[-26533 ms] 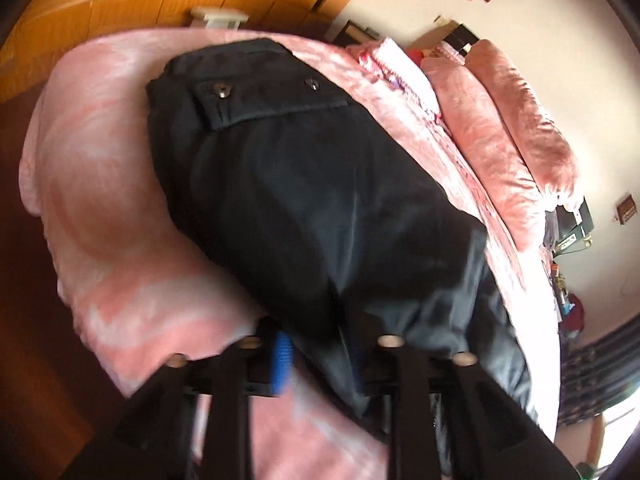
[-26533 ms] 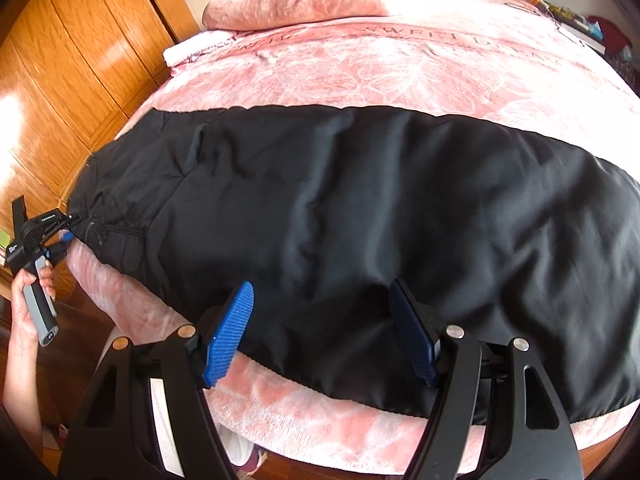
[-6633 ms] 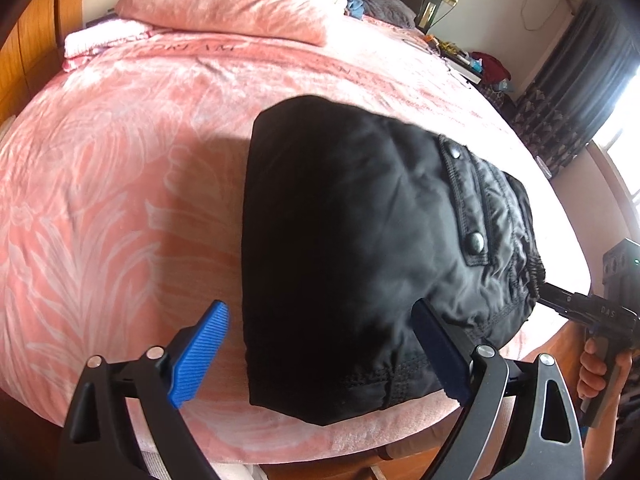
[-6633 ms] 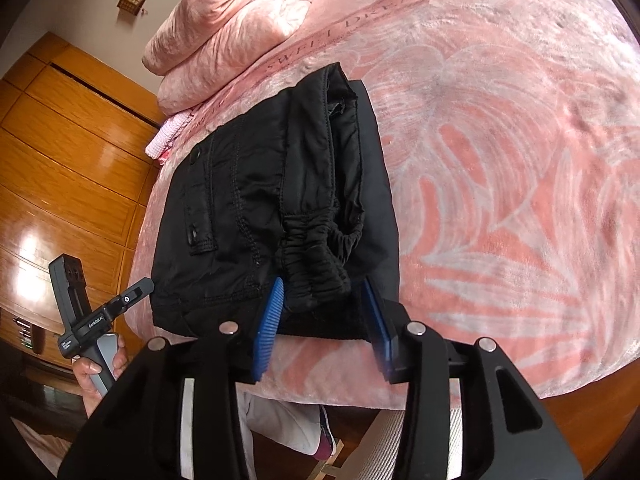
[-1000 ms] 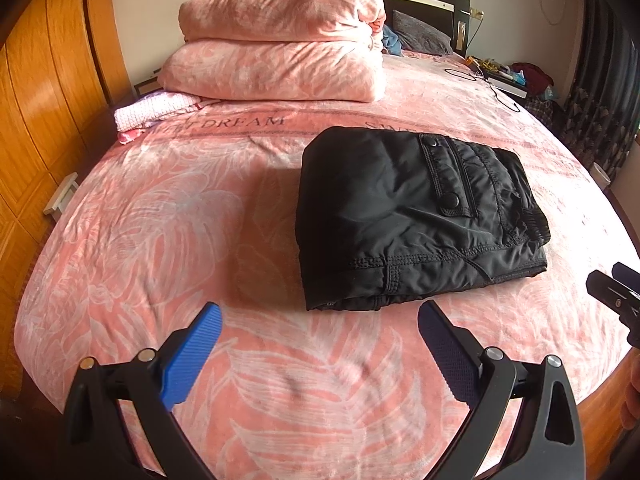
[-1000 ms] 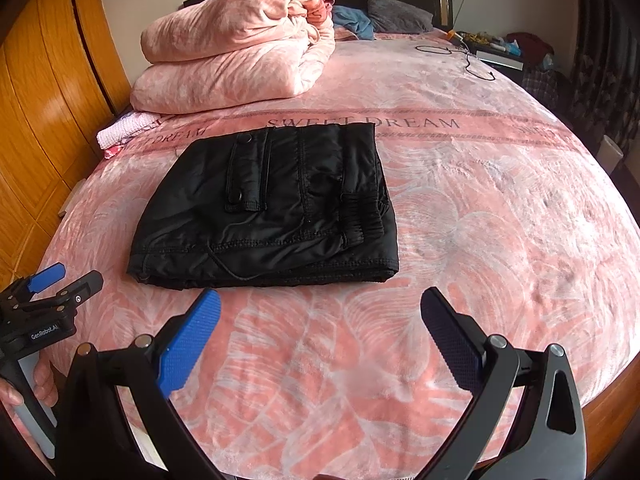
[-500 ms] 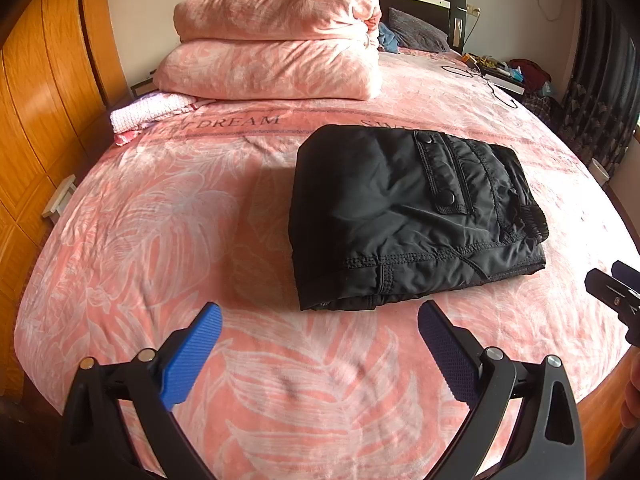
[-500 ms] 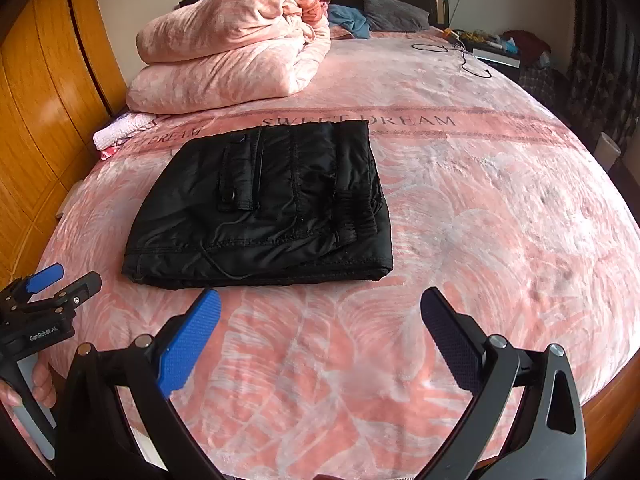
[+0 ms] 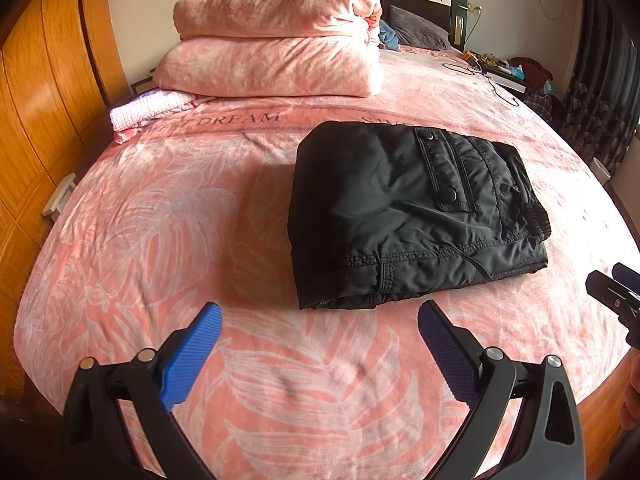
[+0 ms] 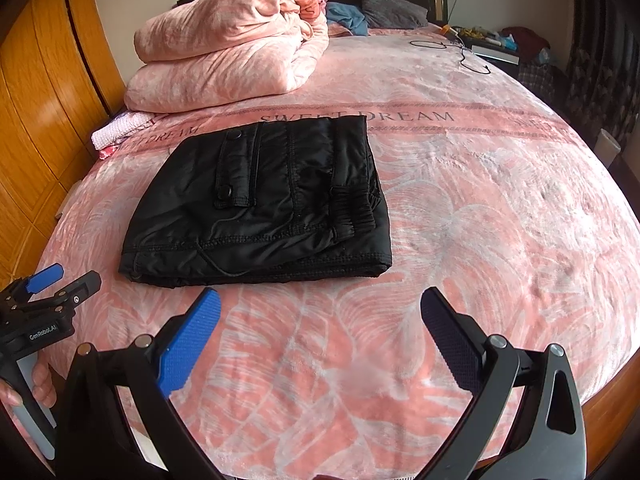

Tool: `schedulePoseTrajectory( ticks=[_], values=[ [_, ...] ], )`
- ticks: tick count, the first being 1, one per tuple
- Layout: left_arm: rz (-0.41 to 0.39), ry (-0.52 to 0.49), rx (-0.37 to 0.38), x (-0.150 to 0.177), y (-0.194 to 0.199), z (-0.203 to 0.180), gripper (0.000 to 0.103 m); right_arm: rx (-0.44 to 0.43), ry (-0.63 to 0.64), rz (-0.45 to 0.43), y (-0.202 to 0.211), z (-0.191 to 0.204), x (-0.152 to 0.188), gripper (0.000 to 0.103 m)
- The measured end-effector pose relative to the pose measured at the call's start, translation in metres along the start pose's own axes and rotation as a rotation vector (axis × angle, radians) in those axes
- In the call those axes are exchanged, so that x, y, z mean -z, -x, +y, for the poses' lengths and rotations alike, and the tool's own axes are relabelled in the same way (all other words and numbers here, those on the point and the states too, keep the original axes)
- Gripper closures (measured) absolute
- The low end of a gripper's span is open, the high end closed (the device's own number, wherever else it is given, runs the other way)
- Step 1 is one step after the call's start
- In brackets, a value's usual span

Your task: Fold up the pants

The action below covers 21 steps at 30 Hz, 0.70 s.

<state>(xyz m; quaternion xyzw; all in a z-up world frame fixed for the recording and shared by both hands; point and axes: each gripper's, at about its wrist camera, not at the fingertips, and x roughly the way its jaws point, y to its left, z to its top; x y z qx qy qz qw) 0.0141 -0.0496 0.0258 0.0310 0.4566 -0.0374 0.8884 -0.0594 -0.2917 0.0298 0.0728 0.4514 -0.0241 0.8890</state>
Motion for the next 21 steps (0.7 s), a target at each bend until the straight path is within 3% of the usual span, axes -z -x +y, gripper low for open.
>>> schedulePoseTrajectory(
  ticks=[21],
  values=[
    [0.002,-0.004,0.001,-0.0001,-0.0005,0.0006,0.004,-0.003,0.002,0.003,-0.0018,0.0010,-0.0008,0.003]
  ],
)
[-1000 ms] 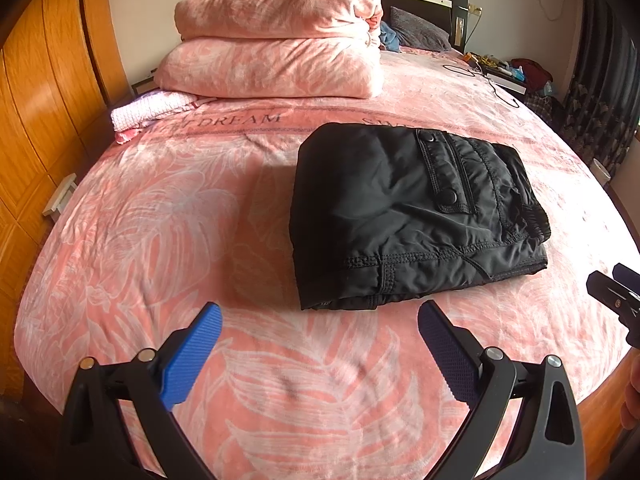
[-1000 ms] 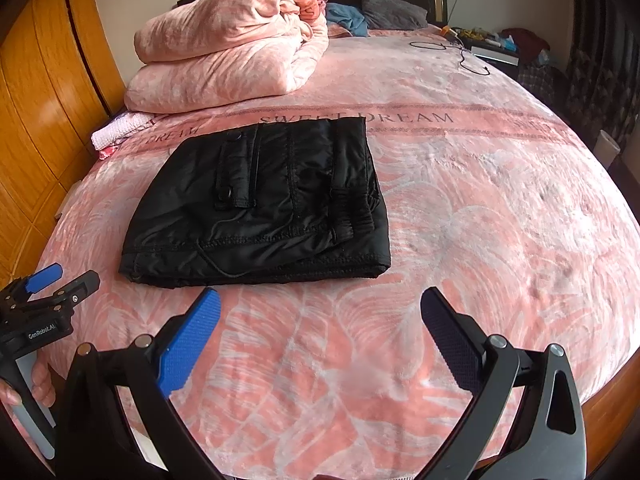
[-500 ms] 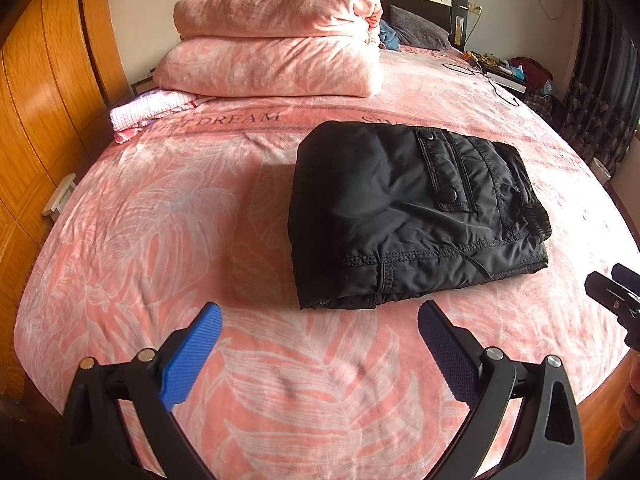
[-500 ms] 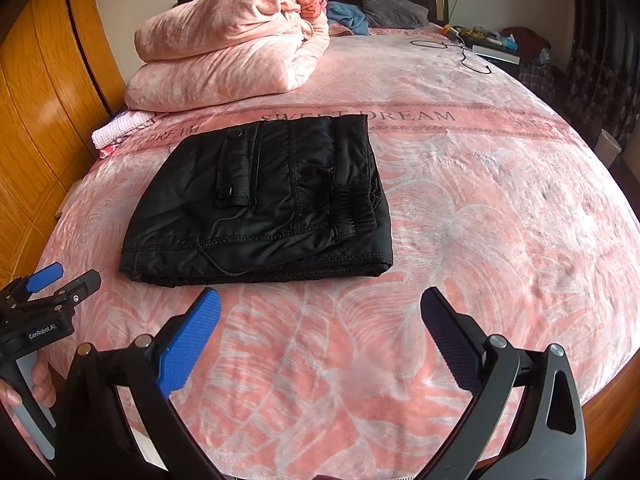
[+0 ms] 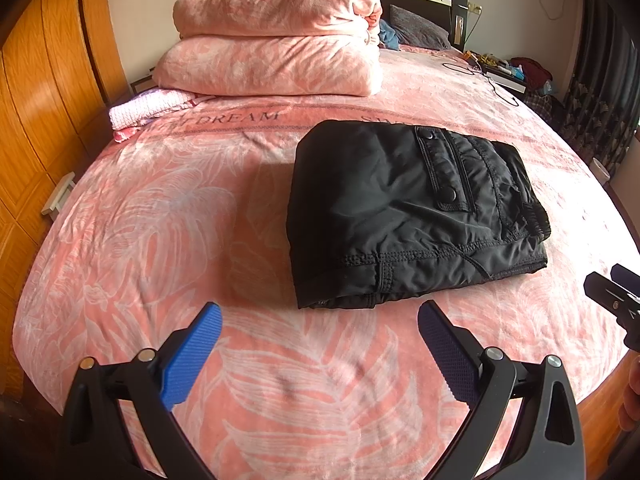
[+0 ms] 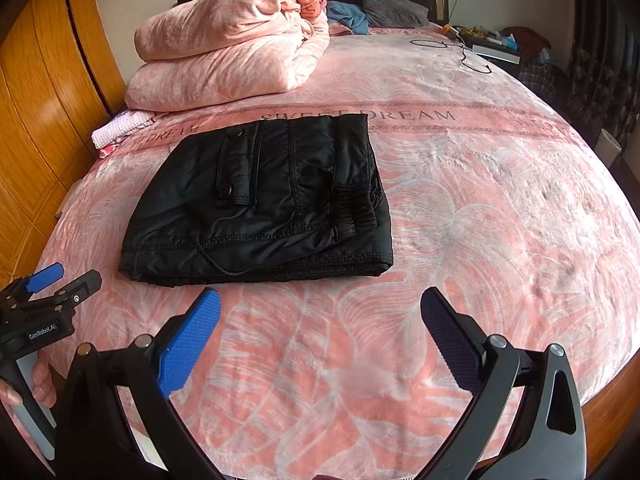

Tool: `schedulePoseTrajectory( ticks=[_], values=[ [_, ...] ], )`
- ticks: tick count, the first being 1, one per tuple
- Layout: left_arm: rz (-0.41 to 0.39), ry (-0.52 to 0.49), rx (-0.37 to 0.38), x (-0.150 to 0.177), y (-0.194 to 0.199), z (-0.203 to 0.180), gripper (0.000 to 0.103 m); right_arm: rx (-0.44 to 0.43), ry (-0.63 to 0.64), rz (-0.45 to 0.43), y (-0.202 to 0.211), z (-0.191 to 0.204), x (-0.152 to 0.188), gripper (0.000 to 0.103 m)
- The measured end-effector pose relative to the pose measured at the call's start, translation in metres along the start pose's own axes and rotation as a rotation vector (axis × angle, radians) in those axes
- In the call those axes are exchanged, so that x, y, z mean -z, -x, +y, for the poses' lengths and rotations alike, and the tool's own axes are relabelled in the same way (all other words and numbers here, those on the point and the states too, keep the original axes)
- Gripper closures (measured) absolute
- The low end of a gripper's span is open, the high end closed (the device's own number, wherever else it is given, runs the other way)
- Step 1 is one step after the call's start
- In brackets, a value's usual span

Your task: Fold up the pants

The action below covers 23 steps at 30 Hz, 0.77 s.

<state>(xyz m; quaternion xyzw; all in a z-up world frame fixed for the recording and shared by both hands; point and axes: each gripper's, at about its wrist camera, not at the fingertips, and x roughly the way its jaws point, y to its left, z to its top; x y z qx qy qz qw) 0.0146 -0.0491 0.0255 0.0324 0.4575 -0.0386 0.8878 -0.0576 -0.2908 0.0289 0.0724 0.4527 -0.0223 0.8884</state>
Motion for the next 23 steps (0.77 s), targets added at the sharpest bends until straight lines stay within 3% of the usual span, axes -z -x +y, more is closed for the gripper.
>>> schedulePoseTrajectory(
  ticks=[23],
  values=[
    [0.008,0.007,0.012,0.0019,-0.0019,-0.0001,0.004,-0.007,-0.009,0.010,-0.0038,-0.0021,0.0028,0.003]
  ],
)
